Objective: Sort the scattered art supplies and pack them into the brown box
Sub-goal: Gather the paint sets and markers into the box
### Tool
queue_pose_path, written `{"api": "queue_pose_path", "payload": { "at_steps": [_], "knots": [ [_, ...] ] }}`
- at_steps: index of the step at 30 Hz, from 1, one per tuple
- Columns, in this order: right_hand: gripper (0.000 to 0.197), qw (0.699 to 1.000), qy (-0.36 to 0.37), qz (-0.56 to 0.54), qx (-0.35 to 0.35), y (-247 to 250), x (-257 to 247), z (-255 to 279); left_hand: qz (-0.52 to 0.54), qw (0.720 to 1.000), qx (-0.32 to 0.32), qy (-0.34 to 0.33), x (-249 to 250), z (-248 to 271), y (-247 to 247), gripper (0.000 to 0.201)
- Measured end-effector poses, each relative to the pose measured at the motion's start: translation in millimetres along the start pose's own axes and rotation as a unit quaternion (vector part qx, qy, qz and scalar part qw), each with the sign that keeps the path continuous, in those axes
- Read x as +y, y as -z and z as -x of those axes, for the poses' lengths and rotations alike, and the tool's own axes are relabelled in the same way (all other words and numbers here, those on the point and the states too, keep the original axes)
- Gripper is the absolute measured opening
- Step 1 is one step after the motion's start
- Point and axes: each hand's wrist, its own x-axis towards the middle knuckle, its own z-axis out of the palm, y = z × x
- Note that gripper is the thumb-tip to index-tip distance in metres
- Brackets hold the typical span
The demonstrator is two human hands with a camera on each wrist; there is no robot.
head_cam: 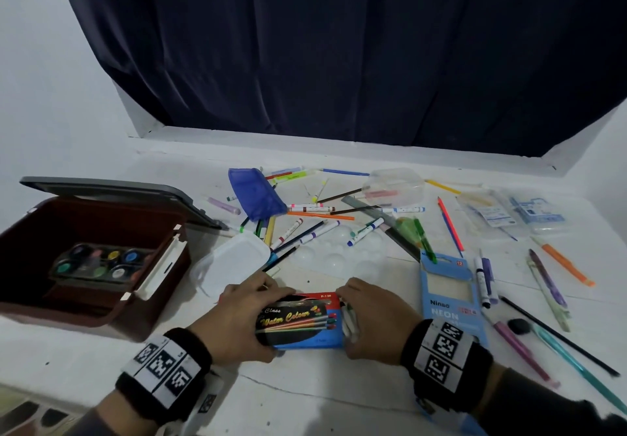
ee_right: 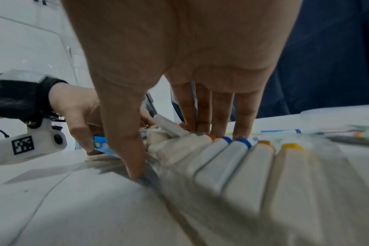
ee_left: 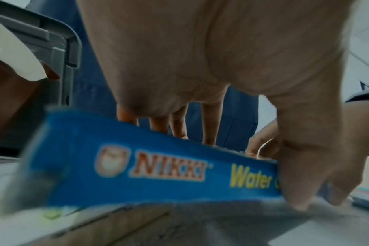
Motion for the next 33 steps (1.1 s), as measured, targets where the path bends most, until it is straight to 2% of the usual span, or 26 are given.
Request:
{"api": "queue_pose_path", "payload": {
  "at_steps": [7,18,25,33],
  "knots": [
    [0.061,1.0,-0.004,-0.004,-0.022,-21,4,-10,-0.033,0.998,-0.045,0.027,-7,4,-13,0.09],
    [0.077,0.999,-0.013,0.018,-0.031,-22,21,-5,-0.013,0.999,-0.027,0.026,-28,9,-10,0.088],
    [0.062,0.999,-0.014,-0.029,-0.021,-19,27,-5,0.006,0.999,-0.023,0.022,-35,8,-6,0.088],
    [0.062,0.999,-0.047,-0.009,-0.007,-21,21,-5,0.018,0.999,-0.029,0.022,-42,8,-2,0.088]
  ]
}}
